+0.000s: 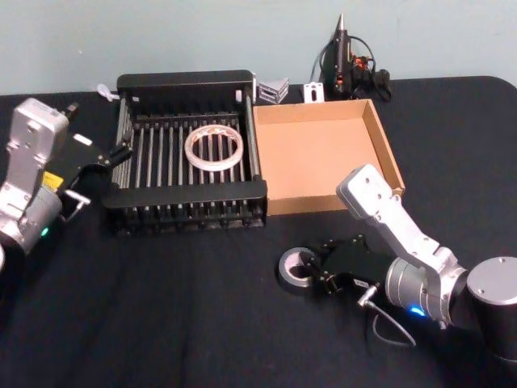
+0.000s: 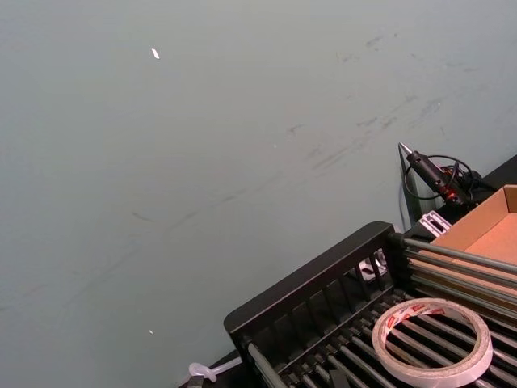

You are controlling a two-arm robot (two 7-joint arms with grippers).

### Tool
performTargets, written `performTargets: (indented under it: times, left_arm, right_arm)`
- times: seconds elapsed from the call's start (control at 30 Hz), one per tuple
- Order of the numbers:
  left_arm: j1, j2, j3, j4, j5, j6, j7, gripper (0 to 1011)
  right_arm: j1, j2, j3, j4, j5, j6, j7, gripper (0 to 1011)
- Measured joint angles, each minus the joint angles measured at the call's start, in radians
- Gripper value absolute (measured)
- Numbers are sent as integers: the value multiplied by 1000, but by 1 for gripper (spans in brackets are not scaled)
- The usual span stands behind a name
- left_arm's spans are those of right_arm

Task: Pick up the white tape and place it into the black box , Pick up the silver tape and place it into the brown box.

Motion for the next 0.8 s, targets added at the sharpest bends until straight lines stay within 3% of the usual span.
performTargets:
  times: [0.43, 0.8]
  left_arm:
    - [0, 0, 0, 0, 0, 0, 0, 1001]
    - [0, 0, 0, 0, 0, 0, 0, 1001]
  right_arm:
    - [-9, 13, 11, -18, 17, -26, 25, 158]
    - [-16, 35, 78, -91, 82, -57, 23, 158]
